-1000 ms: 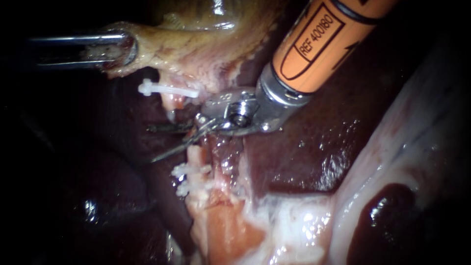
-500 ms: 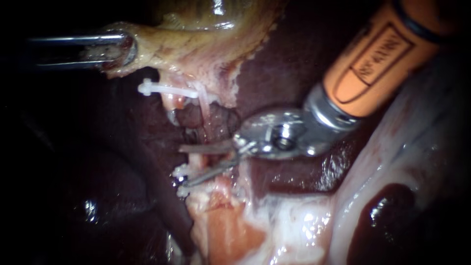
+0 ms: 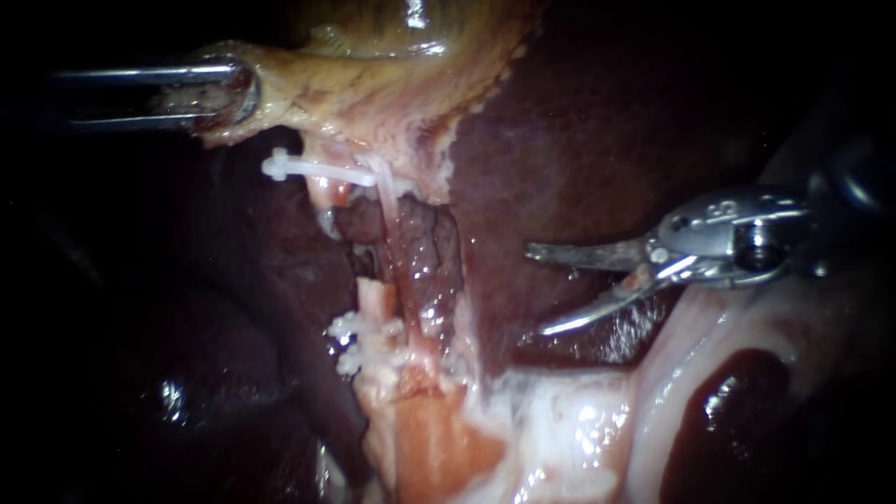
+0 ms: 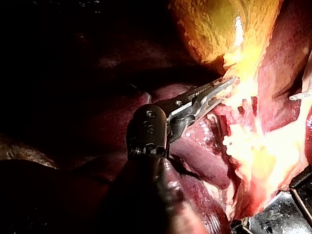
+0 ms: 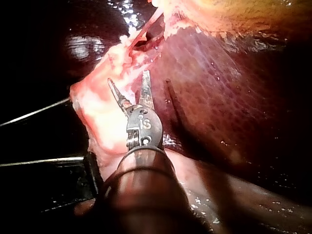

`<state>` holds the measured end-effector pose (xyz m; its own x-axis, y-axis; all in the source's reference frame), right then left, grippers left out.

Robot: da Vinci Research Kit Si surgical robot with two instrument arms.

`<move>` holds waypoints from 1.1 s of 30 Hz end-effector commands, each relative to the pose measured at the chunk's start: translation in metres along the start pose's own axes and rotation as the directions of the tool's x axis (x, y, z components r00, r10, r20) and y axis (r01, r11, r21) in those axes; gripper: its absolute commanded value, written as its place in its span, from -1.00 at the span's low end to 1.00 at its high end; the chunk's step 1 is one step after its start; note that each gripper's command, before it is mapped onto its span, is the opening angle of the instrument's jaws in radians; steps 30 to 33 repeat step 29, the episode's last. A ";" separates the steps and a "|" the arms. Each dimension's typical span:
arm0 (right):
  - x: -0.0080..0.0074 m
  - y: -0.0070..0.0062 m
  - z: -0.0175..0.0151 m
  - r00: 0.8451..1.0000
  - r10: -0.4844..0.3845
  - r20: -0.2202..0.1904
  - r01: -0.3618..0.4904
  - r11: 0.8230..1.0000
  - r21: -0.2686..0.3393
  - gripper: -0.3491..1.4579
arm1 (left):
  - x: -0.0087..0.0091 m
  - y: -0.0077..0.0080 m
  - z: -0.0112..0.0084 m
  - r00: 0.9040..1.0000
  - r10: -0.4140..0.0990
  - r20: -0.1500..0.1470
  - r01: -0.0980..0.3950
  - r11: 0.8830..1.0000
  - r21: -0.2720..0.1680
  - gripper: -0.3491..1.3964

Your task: Go back from the cut left tube

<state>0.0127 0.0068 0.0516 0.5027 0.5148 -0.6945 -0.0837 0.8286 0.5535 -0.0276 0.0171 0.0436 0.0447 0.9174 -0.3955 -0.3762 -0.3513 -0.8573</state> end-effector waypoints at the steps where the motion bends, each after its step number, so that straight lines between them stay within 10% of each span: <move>1: -0.0002 0.0001 -0.0002 1.000 -0.002 0.001 0.002 1.000 0.018 0.97 | -0.0001 -0.0001 0.0002 1.000 0.000 0.000 0.000 1.000 0.001 -1.00; 17: -0.0008 0.0005 -0.0006 1.000 -0.004 0.001 0.004 1.000 0.020 0.97 | -0.0043 -0.0035 0.0062 1.000 0.028 0.009 -0.028 1.000 0.004 -1.00; 33: -0.0006 0.0006 -0.0002 1.000 -0.003 0.002 0.003 0.999 0.042 0.97 | -0.0040 -0.0036 0.0056 1.000 0.027 0.015 -0.027 1.000 0.001 -1.00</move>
